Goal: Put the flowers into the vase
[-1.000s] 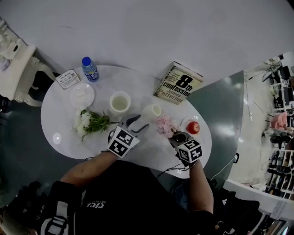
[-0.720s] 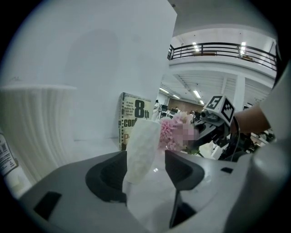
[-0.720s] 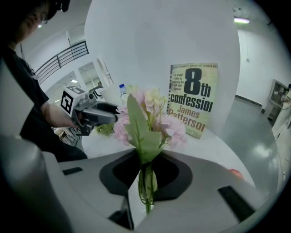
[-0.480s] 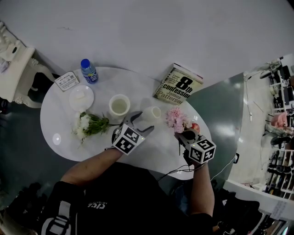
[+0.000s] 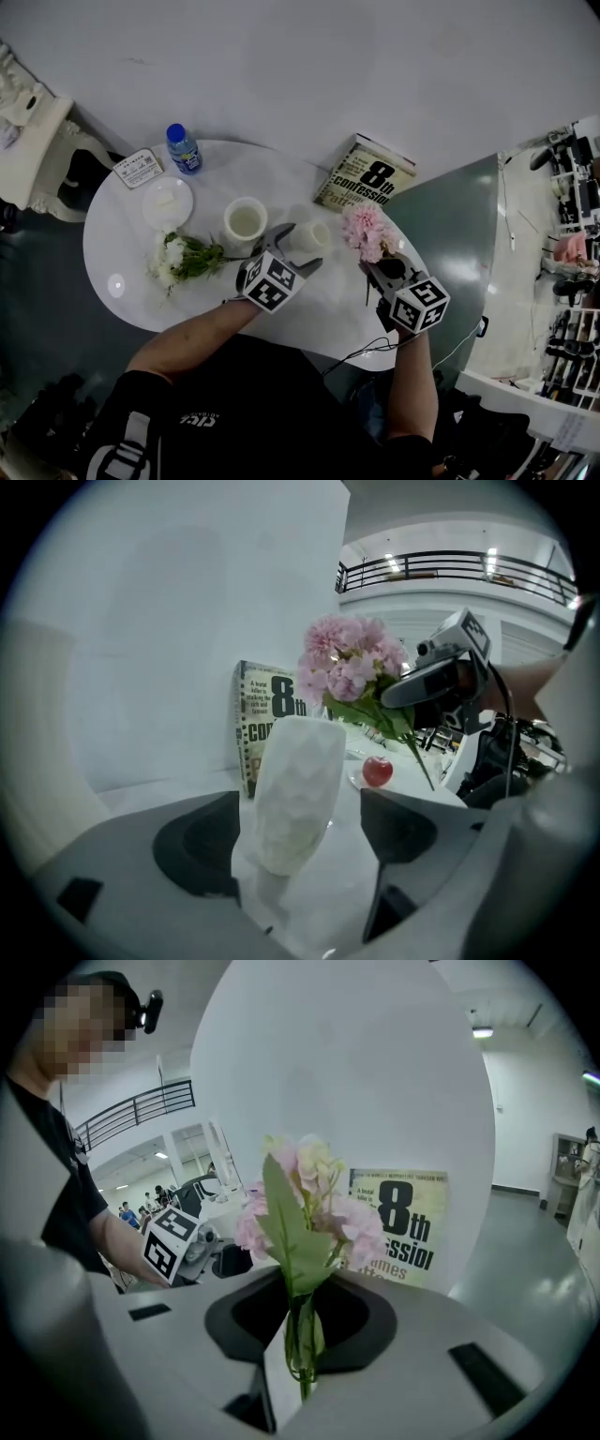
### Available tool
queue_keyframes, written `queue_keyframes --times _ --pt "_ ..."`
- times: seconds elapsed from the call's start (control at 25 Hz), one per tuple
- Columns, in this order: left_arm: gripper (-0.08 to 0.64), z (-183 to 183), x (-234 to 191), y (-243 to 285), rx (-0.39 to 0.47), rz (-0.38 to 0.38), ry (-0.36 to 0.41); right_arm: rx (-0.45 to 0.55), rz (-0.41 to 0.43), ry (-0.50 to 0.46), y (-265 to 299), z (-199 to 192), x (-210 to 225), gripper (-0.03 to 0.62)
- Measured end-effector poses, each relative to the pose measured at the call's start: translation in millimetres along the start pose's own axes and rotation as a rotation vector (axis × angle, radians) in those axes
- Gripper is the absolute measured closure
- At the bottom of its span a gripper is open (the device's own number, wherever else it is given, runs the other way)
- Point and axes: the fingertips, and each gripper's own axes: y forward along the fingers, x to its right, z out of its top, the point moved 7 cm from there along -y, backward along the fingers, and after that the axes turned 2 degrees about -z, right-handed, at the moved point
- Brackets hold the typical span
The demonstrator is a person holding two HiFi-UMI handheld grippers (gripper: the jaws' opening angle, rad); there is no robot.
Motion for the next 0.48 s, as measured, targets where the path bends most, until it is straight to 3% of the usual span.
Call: queue_keyframes --times 0.48 --pt "0.163 -10 -5 15 -0.006 -0.005 0.003 0.097 0.042 -0.034 24 51 -13 0.503"
